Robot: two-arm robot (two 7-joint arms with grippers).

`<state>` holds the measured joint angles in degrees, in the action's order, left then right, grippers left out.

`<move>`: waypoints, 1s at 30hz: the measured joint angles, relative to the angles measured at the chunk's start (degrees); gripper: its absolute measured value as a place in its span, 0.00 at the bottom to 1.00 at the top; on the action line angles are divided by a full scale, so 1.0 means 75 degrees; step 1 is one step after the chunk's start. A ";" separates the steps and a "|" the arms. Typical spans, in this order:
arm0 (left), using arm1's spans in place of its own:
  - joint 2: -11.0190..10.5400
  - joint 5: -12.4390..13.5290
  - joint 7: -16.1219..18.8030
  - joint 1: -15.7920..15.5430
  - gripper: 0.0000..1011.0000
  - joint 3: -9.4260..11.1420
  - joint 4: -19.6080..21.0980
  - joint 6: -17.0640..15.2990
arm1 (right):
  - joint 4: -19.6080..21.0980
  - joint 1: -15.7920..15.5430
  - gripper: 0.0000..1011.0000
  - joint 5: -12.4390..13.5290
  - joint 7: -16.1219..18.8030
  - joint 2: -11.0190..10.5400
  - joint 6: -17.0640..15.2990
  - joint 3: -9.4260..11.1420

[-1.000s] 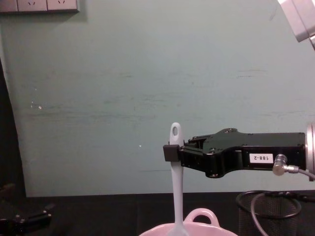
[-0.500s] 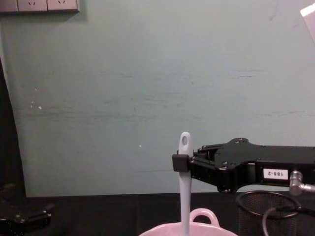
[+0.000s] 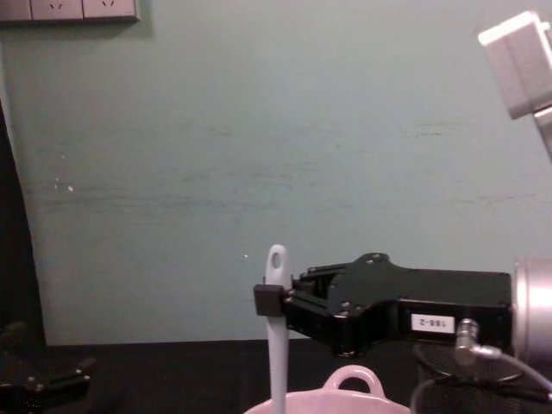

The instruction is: Use the one hand to pick up the spoon and stir the clear water in the bowl.

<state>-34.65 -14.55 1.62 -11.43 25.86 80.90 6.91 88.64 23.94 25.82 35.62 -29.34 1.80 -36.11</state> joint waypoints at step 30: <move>0.0000 0.0000 0.0000 0.0000 0.99 0.0000 0.0000 0.0000 | -0.1113 0.0483 0.12 -0.0432 -0.0131 0.0605 0.0020 0.0532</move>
<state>-34.65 -14.55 1.62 -11.43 25.86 80.90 6.91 80.30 27.56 22.59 34.64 -24.81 1.95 -32.12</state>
